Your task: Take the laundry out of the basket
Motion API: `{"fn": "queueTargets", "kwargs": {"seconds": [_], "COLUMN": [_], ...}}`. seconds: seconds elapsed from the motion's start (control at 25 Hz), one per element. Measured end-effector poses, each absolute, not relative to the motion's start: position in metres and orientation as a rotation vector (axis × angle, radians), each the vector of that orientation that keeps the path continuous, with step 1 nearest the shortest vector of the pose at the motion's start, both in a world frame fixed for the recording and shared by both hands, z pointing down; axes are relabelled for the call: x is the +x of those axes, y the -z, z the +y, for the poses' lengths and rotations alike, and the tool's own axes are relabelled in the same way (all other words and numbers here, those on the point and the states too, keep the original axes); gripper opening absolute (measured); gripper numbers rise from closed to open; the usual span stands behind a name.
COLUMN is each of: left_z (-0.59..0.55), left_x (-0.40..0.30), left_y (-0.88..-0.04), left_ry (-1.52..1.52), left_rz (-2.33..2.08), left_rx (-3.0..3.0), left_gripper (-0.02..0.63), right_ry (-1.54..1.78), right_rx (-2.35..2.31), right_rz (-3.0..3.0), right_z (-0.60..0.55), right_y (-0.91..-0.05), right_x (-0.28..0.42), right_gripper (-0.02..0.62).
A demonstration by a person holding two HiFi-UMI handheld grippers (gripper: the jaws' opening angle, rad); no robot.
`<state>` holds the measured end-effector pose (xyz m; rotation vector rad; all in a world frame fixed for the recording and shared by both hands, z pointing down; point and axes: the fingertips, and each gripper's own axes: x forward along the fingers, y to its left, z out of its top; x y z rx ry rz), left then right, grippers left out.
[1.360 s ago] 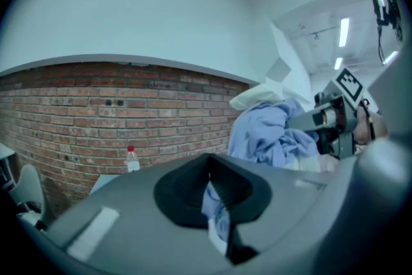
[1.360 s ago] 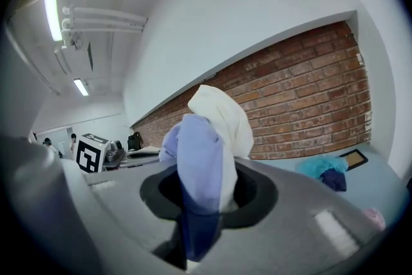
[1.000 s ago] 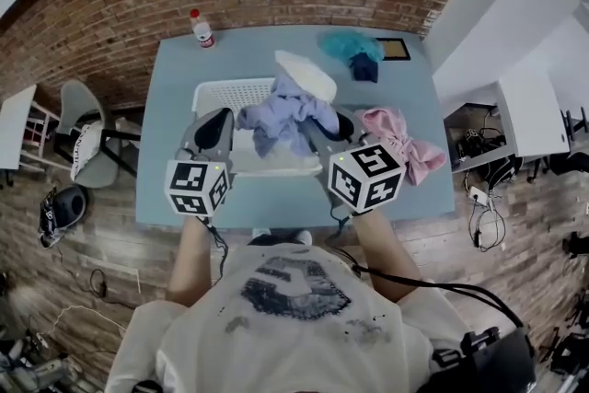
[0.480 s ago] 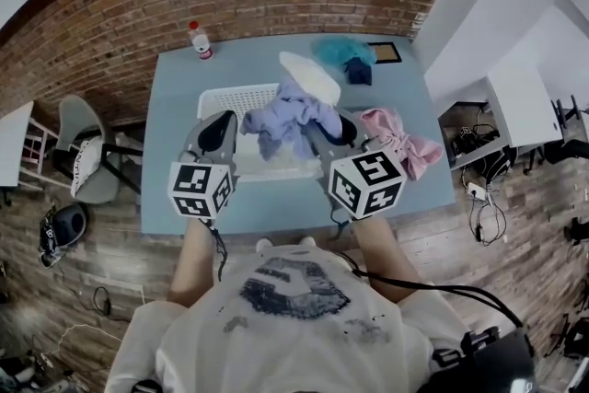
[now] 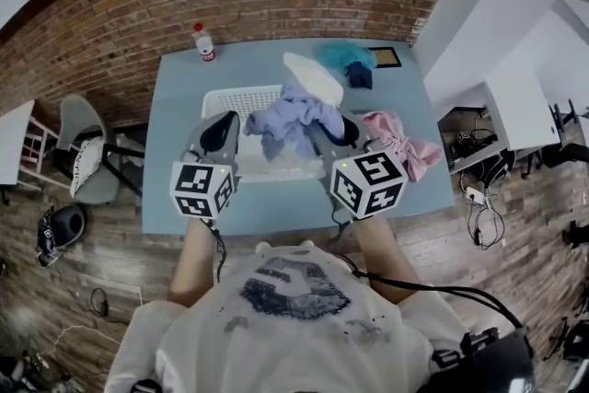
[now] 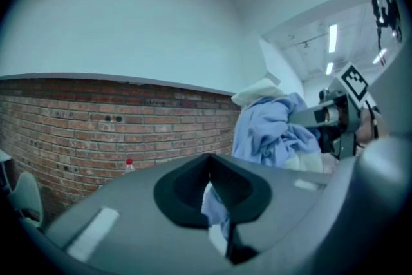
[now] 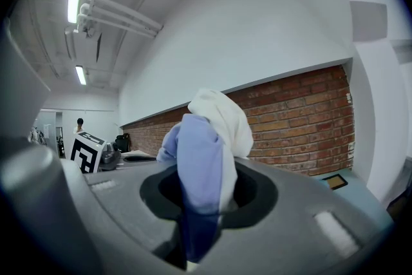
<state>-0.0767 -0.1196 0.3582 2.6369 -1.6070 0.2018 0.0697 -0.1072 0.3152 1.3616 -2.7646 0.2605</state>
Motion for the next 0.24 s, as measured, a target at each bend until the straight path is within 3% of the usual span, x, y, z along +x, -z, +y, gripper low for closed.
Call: {"fn": "queueTargets", "kwargs": {"seconds": [0.24], "left_z": [-0.1147], "left_x": [-0.0795], "left_y": [-0.3574], "left_ry": [-0.204], "left_rz": [-1.604], "left_rx": [2.637], "left_gripper": [-0.009], "right_ry": [-0.279], "right_rx": [1.367], "right_rz": [-2.761], "right_z": [-0.1031], "right_y": [-0.3158], "right_x": [0.0683], "right_gripper": [0.098]}}
